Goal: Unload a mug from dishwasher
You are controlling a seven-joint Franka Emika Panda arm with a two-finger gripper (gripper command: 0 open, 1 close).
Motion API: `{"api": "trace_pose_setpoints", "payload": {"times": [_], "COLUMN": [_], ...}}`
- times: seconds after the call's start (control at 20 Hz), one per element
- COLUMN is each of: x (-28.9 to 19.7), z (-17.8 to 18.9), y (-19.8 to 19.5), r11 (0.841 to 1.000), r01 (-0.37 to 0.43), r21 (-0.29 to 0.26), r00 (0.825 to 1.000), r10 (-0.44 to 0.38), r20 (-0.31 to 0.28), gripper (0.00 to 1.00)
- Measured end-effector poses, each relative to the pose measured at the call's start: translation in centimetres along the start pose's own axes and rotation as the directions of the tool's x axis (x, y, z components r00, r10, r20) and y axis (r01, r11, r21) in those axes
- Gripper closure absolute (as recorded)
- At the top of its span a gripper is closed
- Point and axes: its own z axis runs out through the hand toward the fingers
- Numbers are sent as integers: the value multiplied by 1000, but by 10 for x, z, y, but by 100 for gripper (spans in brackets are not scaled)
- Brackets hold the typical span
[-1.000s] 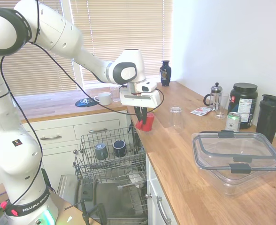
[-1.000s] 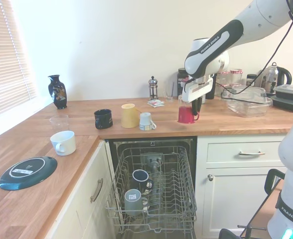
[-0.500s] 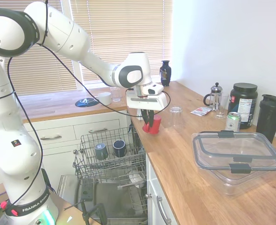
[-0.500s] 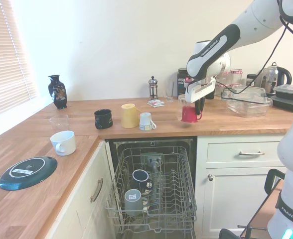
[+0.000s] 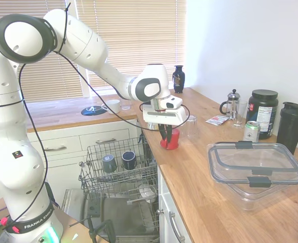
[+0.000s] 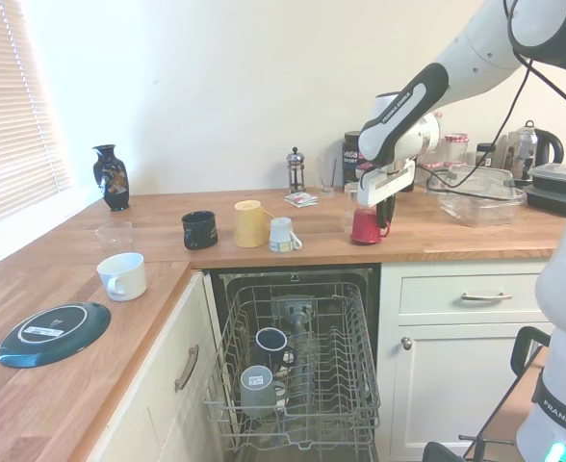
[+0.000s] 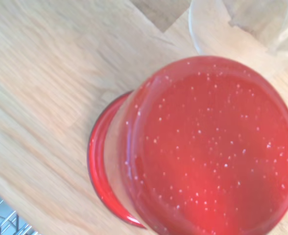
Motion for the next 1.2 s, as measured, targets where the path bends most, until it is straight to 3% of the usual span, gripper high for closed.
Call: {"api": "trace_pose_setpoints", "payload": {"times": [0.05,0.1,1.2], "x": [0,0,-4], "z": [1,2,-7], "y": [0,-1,2], "r11": [1000,1000,1000], "r01": [1,2,5], "r21": [-1,-2,2], "r00": [1000,1000,1000], "r10": [-1,-2,-5], "r20": [1,2,10], "gripper": [100,0,0]}}
